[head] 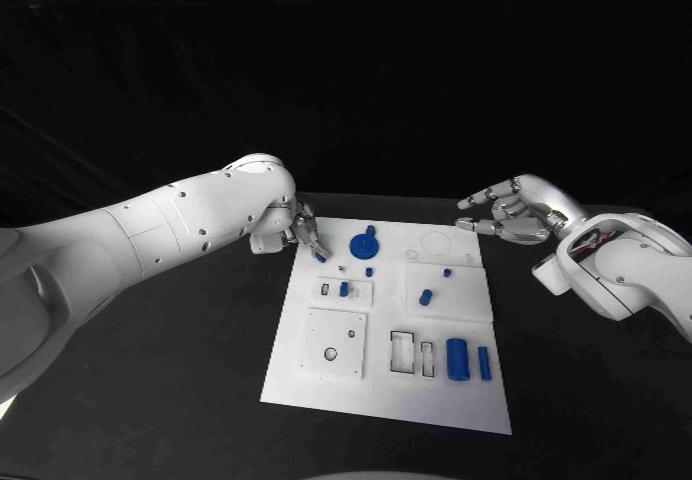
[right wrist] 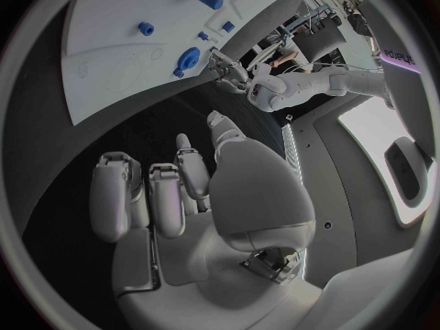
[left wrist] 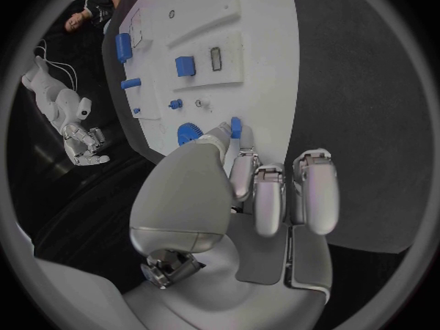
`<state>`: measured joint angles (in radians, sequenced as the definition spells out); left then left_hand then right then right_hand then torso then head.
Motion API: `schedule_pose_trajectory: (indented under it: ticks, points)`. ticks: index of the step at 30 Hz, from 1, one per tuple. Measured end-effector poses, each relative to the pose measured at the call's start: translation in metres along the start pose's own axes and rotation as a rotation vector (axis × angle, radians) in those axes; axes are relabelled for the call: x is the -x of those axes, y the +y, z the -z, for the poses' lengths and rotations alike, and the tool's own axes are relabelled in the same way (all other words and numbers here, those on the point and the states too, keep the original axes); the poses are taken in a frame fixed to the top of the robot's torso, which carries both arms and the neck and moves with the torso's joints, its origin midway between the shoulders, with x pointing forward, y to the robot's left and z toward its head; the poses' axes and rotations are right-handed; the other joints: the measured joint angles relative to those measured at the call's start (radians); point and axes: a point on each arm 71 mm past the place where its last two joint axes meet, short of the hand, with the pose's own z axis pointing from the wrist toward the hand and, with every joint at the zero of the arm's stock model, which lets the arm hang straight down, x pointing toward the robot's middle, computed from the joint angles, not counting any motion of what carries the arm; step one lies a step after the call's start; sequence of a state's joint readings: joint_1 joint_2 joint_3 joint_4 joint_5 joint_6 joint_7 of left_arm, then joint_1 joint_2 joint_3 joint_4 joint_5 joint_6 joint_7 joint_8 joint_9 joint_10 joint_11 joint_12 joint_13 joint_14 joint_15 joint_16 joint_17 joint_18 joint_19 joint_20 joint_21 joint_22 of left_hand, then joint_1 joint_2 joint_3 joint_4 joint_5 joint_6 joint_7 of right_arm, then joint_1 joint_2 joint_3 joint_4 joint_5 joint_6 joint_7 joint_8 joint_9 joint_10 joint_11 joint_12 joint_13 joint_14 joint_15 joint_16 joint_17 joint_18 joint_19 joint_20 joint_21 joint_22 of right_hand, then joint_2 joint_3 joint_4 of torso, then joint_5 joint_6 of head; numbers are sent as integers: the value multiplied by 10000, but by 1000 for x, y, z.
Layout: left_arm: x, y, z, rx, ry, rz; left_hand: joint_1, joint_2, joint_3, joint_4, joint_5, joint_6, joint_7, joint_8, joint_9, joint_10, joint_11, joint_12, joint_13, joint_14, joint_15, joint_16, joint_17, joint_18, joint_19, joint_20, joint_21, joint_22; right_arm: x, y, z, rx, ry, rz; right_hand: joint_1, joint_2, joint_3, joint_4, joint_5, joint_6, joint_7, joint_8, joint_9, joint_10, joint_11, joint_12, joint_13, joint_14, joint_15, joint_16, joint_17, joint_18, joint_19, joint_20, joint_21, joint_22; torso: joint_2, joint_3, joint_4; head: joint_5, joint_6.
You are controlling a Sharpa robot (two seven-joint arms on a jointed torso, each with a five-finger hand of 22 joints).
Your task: Assemble the parts on the task board
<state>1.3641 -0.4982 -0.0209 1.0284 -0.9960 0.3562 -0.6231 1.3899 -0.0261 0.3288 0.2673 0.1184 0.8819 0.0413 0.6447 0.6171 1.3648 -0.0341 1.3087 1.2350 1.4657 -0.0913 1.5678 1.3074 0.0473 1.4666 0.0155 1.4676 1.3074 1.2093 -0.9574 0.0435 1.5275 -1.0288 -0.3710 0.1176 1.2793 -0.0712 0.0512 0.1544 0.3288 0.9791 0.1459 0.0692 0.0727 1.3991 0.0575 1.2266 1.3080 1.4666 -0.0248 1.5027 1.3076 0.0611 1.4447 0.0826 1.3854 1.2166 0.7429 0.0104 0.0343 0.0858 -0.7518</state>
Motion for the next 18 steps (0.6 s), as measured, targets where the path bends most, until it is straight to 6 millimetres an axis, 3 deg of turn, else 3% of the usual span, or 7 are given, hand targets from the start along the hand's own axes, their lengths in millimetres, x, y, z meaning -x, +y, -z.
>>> schedule_pose_trajectory:
  ticks: [3, 6, 7, 9, 18]
  points:
    - [0, 1, 0, -56, 4, 92, -217, -217, 324, 294, -3, -13, 13, 158, 66, 1, 0, 31, -131, 0, 0, 0, 0, -1, 0, 0, 0, 0, 0, 0, 0, -1, 8, -2, 0, 0, 0, 0, 0, 0, 0, 0, 0, 0, 0, 0, 0, 0, 0, 0, 0, 0, 0, 0, 0, 0, -3, 0, 4, 11, -5]
    - [0, 3, 2, -179, -19, 231, -643, -722, 1352, 115, -4, -33, 33, 368, 179, 5, 2, 74, -25, 0, 0, 0, 0, 0, 0, 0, 0, 0, 0, 0, 0, -5, 16, -2, 0, 0, 0, 0, 0, 0, 0, 0, 0, 0, 0, 0, 0, 0, 0, 0, 0, 0, 0, 0, 0, 0, -6, 0, 5, 17, -6]
    - [-1, 3, 3, -222, -27, 274, -748, -826, 1640, -62, -6, -49, 50, 397, 198, 27, 24, 75, -6, 0, 0, 0, 0, 0, 0, 0, 0, 0, 0, 0, 0, -6, 18, -2, 0, 0, 0, 0, 0, 0, 0, 0, 0, 0, 0, 0, 0, 0, 0, 0, -1, 0, 0, 0, 0, 0, -6, 0, 5, 19, -7]
    - [-2, 4, 6, -365, -46, 376, -892, -970, 1823, -52, 16, -69, 30, 475, 230, 58, 54, 75, 16, 0, 0, 0, 0, 0, 0, 0, 0, 0, 0, 0, 0, -10, 25, -2, 0, 0, 0, 0, 0, 0, 0, 0, 0, 0, 0, 0, 0, 0, 0, 0, 0, 0, 0, 0, 0, 0, -7, 0, 5, 25, -9]
    - [-12, 11, 27, -993, -333, 854, -1200, -1105, 2218, -283, 44, -103, 33, 620, 254, 169, 15, 256, 178, 0, 0, 0, -1, 0, 0, 0, 0, -1, 0, -1, 0, -42, 42, 2, 0, 0, 0, 0, 0, 0, 0, 0, 0, 0, 0, 0, 0, 0, 0, 0, -1, -1, -37, -37, 1, -29, -22, 24, 33, 30, -17]
